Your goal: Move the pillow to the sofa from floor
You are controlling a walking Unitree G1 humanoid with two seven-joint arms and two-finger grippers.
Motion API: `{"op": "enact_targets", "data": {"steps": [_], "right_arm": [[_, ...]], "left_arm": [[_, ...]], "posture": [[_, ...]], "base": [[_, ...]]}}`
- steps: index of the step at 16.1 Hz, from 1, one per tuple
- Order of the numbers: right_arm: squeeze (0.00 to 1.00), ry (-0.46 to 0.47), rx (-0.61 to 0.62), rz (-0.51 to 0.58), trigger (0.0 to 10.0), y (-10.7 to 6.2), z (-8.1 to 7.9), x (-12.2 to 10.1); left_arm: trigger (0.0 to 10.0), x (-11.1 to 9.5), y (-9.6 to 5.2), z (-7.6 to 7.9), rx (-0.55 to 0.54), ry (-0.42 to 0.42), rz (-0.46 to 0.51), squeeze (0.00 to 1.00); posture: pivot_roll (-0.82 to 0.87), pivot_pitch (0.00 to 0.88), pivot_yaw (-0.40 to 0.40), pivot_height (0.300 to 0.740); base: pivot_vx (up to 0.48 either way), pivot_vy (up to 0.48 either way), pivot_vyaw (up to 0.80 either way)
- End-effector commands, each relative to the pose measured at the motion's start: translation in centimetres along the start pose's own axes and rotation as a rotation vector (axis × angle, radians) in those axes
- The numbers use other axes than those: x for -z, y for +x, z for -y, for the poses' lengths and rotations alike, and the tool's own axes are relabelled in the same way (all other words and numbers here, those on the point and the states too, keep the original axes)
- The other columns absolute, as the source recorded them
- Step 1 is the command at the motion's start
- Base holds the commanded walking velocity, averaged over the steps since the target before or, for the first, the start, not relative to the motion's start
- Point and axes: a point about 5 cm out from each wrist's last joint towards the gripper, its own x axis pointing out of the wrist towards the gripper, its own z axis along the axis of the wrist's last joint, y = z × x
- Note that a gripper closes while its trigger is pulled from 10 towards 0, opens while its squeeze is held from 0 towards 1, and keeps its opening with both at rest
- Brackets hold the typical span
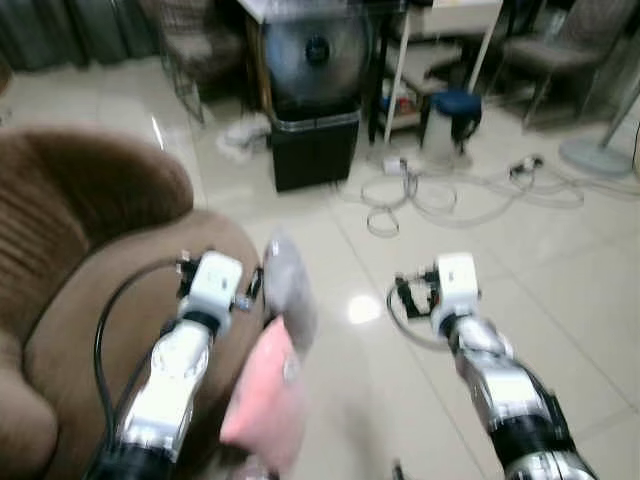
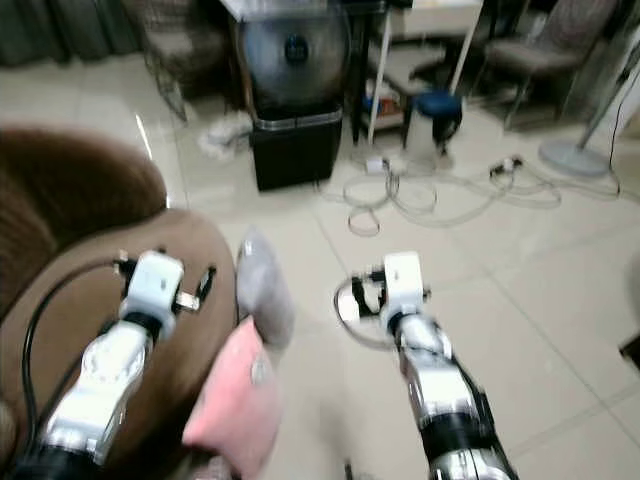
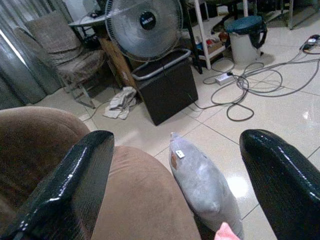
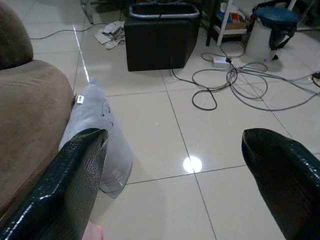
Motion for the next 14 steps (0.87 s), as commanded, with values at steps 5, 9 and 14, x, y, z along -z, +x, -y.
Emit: {"op": "enact_targets", "data": {"steps": [5, 9, 14], "right_arm": [[0.00, -0.005, -0.008, -0.011, 10.0, 0.12, -0.09, 0.00], [0.00, -0.008, -0.012, -0.006, 10.0, 0.07, -0.08, -0.03], [0.00, -0.017, -0.026, -0.007, 10.0, 0.04, -0.19, -0.03]], "left_arm": [[10.0, 0.12, 0.10, 0.01, 0.004, 0.003, -0.004, 0.00], [10.0, 0.18, 0.03, 0.16, 0.011, 0.003, -0.003, 0.00], [10.0, 0.17, 0.11, 0.56, 0.029, 0.003, 0.001, 0.00]], "posture": [[0.03, 0.000, -0.003, 0.637], [0.03, 0.000, -0.006, 0.624], [0.03, 0.000, -0.016, 0.624]], "base": [[0.000, 0.000, 0.00], [0.000, 0.000, 0.00], [0.000, 0.000, 0.00]]}}
